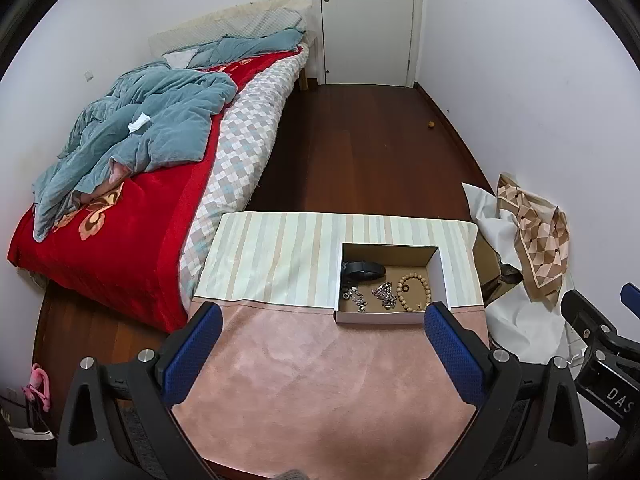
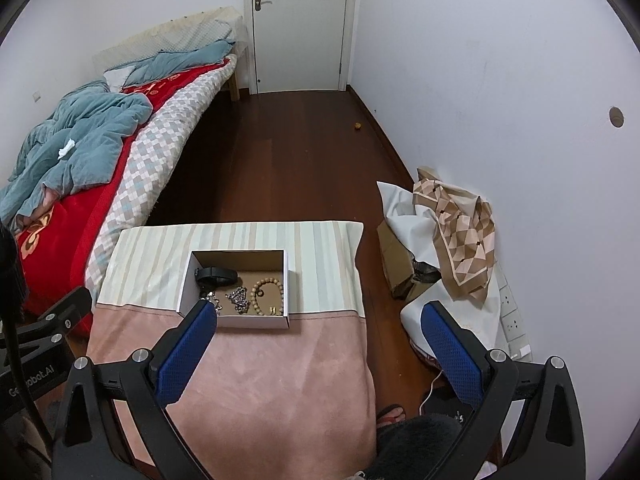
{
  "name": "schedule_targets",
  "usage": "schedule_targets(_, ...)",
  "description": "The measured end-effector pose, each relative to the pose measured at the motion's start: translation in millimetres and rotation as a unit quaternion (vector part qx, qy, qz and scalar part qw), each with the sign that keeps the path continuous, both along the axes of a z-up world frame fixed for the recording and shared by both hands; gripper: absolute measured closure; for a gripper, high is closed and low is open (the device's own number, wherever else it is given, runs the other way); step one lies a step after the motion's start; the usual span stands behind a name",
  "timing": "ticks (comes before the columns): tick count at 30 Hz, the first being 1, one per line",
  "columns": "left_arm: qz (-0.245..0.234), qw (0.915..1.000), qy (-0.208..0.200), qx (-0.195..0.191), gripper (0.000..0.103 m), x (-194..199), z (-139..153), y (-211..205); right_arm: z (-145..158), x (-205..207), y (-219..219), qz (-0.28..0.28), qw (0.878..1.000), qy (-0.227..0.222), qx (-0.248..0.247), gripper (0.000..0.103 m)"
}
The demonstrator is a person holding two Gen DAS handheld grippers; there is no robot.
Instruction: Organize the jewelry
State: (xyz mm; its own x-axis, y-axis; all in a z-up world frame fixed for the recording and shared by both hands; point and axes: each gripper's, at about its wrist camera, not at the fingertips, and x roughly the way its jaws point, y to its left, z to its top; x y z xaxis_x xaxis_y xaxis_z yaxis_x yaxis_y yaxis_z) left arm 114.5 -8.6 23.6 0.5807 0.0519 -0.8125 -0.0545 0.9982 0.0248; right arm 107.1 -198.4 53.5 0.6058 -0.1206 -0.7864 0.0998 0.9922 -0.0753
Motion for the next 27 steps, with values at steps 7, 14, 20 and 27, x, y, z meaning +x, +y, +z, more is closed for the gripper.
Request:
schedule_targets(7, 0.0, 1.0, -0.001, -0.001, 0.0, -0.5, 0.1, 0.1, -0.4, 0.2, 1.4, 0.004, 1.0, 0.003, -0.002, 0.0)
schedule_targets(14, 0.0, 1.0, -0.001, -0.001, 0.0, -0.7, 0.1, 0.0, -0.2, 0.9, 2.2, 0.007, 1.0, 0.005, -0.002, 0.0)
schedule_targets(20, 0.002, 1.0, -0.002, -0.002, 0.0, -3.1, 1.6, 3.2, -0.3, 0.3, 4.3, 0.01, 1.0, 0.004, 0.001, 0.0)
schedule_targets(27, 0.003, 1.0, -0.004, 0.0, 0.0, -6.7, 3.6, 4.4, 1.1, -4.7, 6.8, 0.014, 1.0, 0.002, 0.002, 0.0)
